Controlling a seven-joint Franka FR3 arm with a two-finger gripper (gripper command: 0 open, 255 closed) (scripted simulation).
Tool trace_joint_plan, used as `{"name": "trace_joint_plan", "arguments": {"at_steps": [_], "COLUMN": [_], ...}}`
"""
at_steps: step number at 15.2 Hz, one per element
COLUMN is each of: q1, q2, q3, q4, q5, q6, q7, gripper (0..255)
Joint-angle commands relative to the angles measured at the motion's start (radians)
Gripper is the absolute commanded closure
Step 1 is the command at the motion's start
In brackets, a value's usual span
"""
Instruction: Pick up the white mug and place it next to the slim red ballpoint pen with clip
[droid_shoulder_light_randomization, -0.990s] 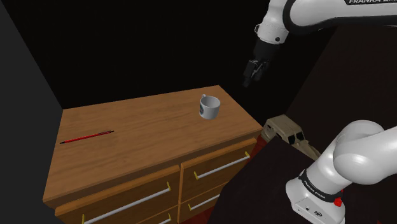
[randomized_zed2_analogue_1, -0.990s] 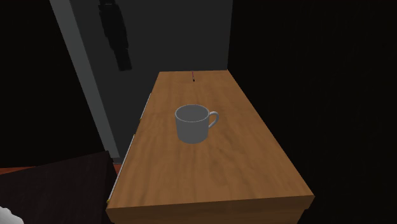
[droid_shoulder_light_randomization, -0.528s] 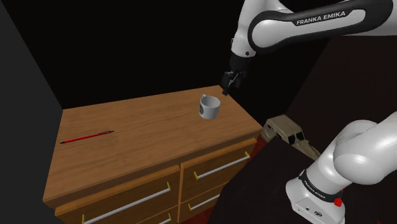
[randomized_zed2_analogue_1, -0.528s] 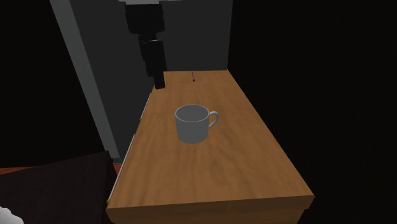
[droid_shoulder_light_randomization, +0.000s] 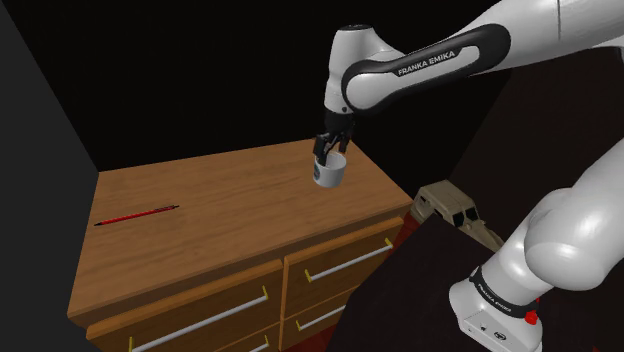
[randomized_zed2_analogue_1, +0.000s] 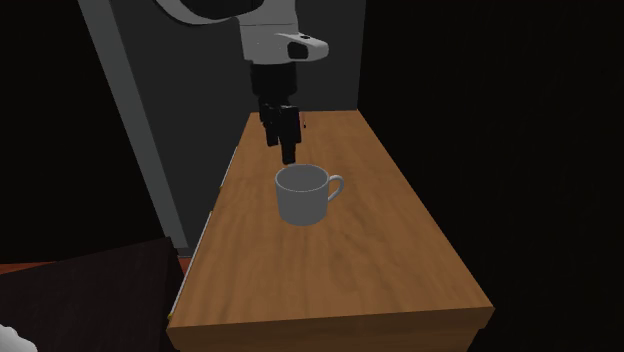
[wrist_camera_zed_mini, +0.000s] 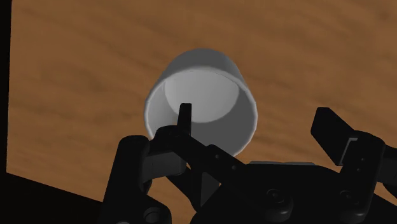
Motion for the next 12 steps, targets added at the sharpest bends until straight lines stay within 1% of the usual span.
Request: {"name": "trace_joint_plan", "arguments": {"at_steps": [1, 2, 9, 12], "q1": [0.006, 0.010, 0.010, 0.010], "q2": [0.084, 0.123, 0.172, 0.177], "q3": [0.009, 0.012, 0.007, 0.006], "q4": [0.053, 0.078, 0.038, 0.035], "q5": [-0.028, -0.042, -0.060, -0.061], "q6": [0.022, 0.032, 0.120, 0.127], "q7": [0.029, 0.044, 0.056, 0.057], "gripper": [0, 0, 0, 0]}}
